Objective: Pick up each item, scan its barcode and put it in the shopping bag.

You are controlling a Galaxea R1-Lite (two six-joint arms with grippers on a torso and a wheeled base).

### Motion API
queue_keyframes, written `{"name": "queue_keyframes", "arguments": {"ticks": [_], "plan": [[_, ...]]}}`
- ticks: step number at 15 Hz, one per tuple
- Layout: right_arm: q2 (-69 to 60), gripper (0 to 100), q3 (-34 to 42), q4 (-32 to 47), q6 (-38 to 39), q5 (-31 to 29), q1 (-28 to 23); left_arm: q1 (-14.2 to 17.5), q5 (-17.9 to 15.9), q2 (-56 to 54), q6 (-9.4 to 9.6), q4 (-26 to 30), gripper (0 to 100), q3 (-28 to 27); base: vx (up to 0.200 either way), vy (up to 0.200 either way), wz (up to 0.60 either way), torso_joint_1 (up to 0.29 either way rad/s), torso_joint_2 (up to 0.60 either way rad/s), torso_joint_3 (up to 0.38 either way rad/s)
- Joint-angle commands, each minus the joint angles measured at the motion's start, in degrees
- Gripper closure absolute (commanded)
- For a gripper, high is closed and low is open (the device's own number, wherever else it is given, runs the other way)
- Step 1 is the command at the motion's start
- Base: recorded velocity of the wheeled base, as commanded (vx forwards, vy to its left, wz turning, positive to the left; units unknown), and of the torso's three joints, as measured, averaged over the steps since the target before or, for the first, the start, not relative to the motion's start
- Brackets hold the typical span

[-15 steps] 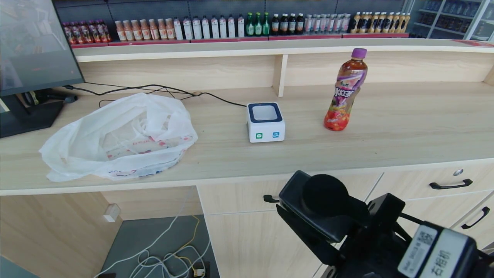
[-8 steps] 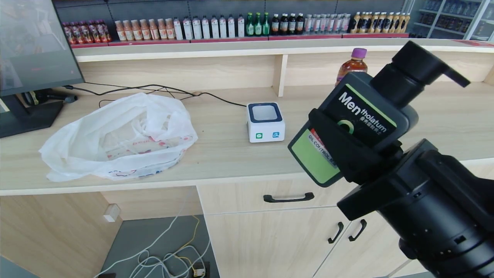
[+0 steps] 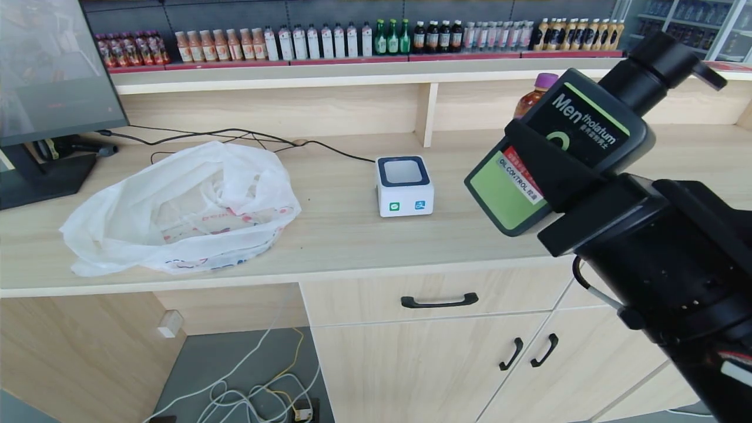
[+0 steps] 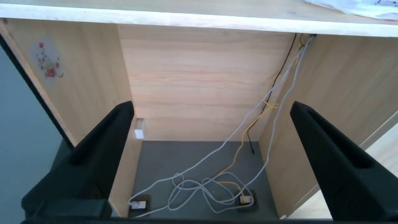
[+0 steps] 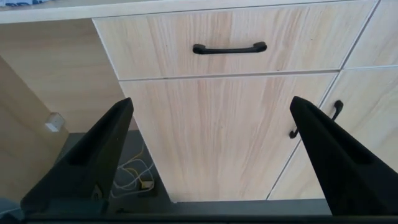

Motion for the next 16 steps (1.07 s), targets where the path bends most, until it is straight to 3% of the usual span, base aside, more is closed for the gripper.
{"name": "queue_keyframes", "arguments": {"ticks": [1,14,16], "plan": [[0.1,0,0.0,0.0,0.2,0.0,0.0,0.0,0.1,0.0,-0.05,0.0,0,0.0,0.000,-0.200,0.00,-0.002,0.00,0.002],[0.1,0,0.0,0.0,-0.3,0.0,0.0,0.0,0.1,0.0,-0.66,-0.1,0,0.0,0.000,-0.200,0.00,0.003,0.00,0.005],[0.1,0,0.0,0.0,-0.2,0.0,0.0,0.0,0.1,0.0,-0.57,-0.1,0,0.0,0.000,0.000,0.00,0.000,0.00,0.000]]}}
